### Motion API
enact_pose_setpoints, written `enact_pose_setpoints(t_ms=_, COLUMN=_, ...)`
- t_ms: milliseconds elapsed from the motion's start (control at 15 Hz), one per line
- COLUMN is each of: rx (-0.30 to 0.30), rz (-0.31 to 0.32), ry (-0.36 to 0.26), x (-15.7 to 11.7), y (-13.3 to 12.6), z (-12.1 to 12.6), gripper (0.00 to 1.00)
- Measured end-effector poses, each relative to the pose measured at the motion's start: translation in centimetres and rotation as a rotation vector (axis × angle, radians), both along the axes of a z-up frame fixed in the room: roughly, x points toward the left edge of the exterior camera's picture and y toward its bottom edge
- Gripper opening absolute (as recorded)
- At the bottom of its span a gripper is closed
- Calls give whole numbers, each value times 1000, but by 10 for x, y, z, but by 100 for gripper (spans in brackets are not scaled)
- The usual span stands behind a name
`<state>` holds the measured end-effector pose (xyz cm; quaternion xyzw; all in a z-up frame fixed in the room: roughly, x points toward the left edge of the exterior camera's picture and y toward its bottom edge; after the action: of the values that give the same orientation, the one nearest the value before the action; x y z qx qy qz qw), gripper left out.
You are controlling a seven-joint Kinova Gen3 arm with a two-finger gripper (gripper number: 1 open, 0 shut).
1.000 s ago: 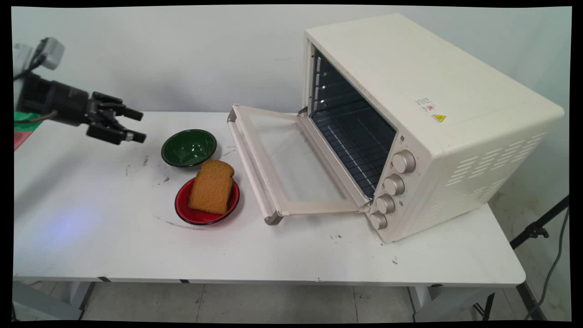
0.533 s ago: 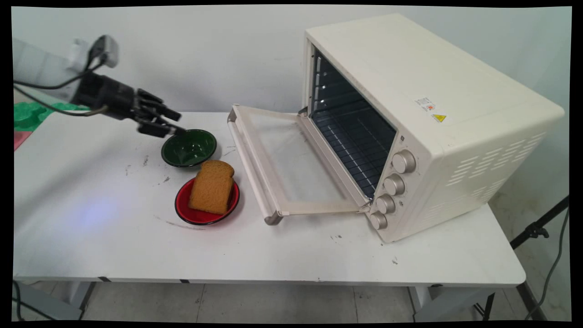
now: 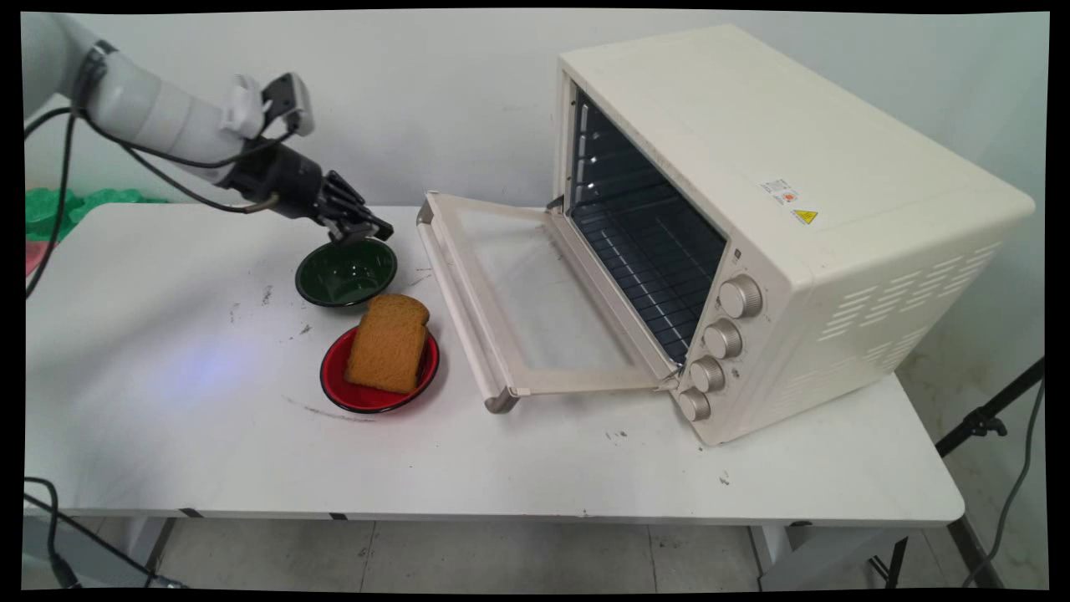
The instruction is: Close the oven
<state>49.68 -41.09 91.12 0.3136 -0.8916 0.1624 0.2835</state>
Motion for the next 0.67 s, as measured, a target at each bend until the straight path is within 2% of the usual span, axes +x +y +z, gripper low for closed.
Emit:
enact_pose_setpoints(t_ms=400, rx=31, rz=17, ry=-71, x=-21, y=-12, z=-19, gripper=0)
enact_pose_setpoints(t_ms=667, rx=39, rz=27, ry=-85, x=-36, y=-21, z=-37, gripper=0)
